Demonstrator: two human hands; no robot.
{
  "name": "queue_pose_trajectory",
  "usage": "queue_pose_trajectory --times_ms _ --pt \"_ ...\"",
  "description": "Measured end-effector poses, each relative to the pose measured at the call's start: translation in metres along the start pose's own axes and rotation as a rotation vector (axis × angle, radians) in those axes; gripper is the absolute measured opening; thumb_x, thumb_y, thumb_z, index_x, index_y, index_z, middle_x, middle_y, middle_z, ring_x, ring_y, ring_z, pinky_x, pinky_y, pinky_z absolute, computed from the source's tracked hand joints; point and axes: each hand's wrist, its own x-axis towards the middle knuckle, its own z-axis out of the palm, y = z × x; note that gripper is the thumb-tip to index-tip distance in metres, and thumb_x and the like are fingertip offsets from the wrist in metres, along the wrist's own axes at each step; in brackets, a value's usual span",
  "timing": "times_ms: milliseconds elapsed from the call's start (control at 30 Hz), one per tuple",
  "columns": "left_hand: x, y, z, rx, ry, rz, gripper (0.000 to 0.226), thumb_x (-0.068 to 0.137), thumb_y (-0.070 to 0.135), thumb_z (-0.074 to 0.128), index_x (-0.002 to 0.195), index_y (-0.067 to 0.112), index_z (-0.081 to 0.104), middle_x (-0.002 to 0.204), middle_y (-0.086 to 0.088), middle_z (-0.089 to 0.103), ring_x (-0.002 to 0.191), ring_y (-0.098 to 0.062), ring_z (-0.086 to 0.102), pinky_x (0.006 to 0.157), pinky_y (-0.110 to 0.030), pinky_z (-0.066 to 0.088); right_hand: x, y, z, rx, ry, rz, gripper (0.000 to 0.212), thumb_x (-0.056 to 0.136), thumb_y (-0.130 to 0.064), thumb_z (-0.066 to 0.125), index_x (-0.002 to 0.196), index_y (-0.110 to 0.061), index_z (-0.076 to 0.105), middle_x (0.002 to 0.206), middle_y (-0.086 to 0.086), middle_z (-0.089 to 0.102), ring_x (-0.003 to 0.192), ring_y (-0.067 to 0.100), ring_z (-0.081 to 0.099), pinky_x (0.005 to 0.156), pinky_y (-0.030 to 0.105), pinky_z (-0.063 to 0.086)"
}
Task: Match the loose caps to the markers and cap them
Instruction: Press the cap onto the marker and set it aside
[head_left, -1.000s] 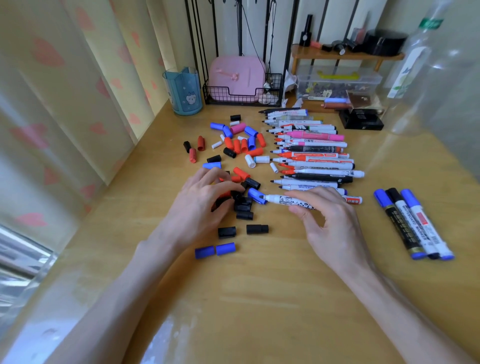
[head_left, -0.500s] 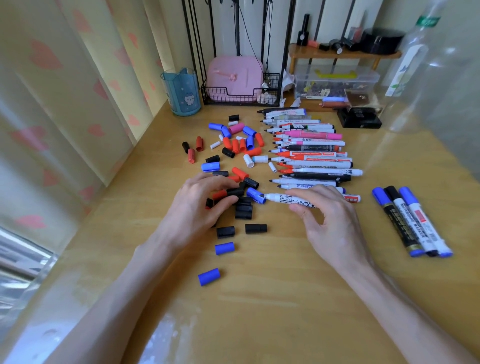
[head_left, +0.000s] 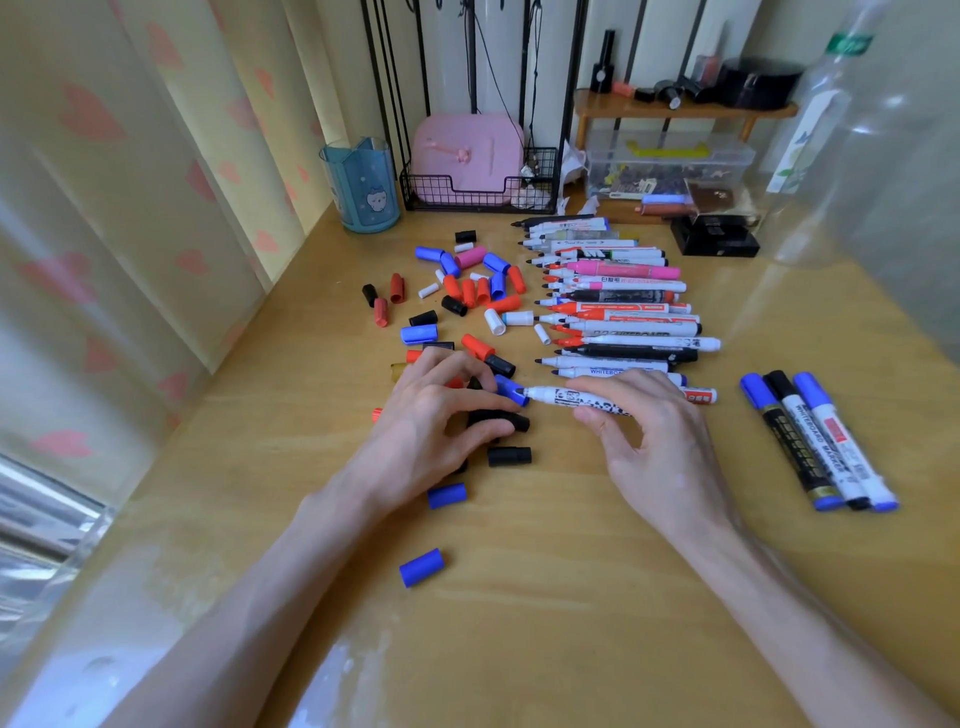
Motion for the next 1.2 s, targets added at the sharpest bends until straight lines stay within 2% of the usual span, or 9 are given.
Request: queue_pose_trajectory --times_ms 167,333,400,533,633,800,967,1100,1200 --pt "0.005 0.007 0.003 -0.006 -0.002 -0.053 0.041 0.097 0.056 0.061 0.127 0.032 0.074 0.110 0.013 0.055 0.103 -0.016 0.048 0.097 -0.037 0.044 0.000 0.000 -0.001 0.003 0.011 -0.005 0.025 0.094 -0.012 0.075 0.117 -0.020 0.077 0.102 -0.008 0.070 0.100 0.019 0.062 0.090 0.032 0.049" --pt "0.005 -0.012 -0.009 0.086 0.083 -0.173 0.022 0.099 0.027 0.070 0.120 0.029 0.076 0.109 0.008 0.059 0.105 -0.019 0.050 0.094 -0.047 0.047 0.000 0.002 -0.001 0.006 0.005 0.000 0.025 0.094 -0.012 0.075 0.117 -0.019 0.077 0.101 -0.007 0.070 0.100 0.019 0.062 0.090 0.034 0.050" --pt "0.004 -0.018 -0.011 0.140 0.045 -0.191 0.026 0.095 0.029 0.074 0.121 0.030 0.076 0.110 0.008 0.058 0.105 -0.020 0.050 0.091 -0.049 0.049 0.000 0.002 0.000 0.004 0.003 0.000 0.026 0.094 -0.011 0.075 0.118 -0.019 0.077 0.100 -0.008 0.070 0.099 0.019 0.062 0.090 0.033 0.050" --pt "0.003 -0.018 -0.013 0.181 0.018 -0.145 0.027 0.089 0.037 0.079 0.115 0.032 0.077 0.111 0.007 0.057 0.104 -0.021 0.049 0.086 -0.048 0.049 0.000 0.003 0.000 0.001 0.010 -0.002 0.025 0.093 -0.011 0.075 0.117 -0.019 0.077 0.101 -0.007 0.071 0.099 0.019 0.063 0.090 0.031 0.049" --pt "0.002 -0.017 -0.012 0.214 0.010 -0.118 0.024 0.087 0.036 0.080 0.111 0.031 0.077 0.111 0.006 0.058 0.103 -0.022 0.049 0.083 -0.045 0.048 0.001 0.003 0.000 0.000 0.006 0.001 0.025 0.093 -0.011 0.075 0.117 -0.019 0.077 0.102 -0.007 0.071 0.100 0.019 0.063 0.091 0.032 0.049" --pt "0.004 -0.014 -0.015 0.138 0.063 -0.098 0.004 0.095 0.026 0.075 0.099 0.026 0.074 0.110 0.009 0.065 0.105 -0.023 0.054 0.087 -0.047 0.049 0.001 0.003 0.001 -0.002 -0.009 0.011 0.025 0.093 -0.011 0.075 0.117 -0.020 0.077 0.102 -0.008 0.070 0.099 0.019 0.062 0.090 0.030 0.048" --pt "-0.002 -0.016 -0.009 0.242 0.004 -0.088 0.028 0.090 0.035 0.078 0.116 0.025 0.074 0.117 0.004 0.063 0.111 -0.026 0.051 0.084 -0.038 0.043 0.000 0.003 0.001 -0.002 -0.013 0.011 0.026 0.093 -0.011 0.075 0.117 -0.021 0.077 0.099 -0.008 0.069 0.097 0.020 0.062 0.088 0.031 0.048" --pt "0.001 -0.015 -0.007 0.264 0.007 -0.095 0.021 0.093 0.031 0.076 0.112 0.024 0.072 0.115 0.006 0.064 0.110 -0.027 0.052 0.085 -0.040 0.044 0.000 0.004 0.001 -0.005 -0.018 0.009 0.026 0.093 -0.011 0.075 0.118 -0.021 0.077 0.099 -0.007 0.069 0.097 0.021 0.062 0.088 0.032 0.049" --pt "0.000 -0.013 -0.007 0.259 0.039 -0.071 0.016 0.096 0.031 0.074 0.109 0.023 0.070 0.113 0.010 0.066 0.110 -0.024 0.052 0.084 -0.035 0.035 0.000 0.004 0.002 -0.004 -0.024 0.010 0.026 0.094 -0.012 0.075 0.118 -0.021 0.077 0.099 -0.007 0.069 0.097 0.021 0.062 0.088 0.034 0.049"
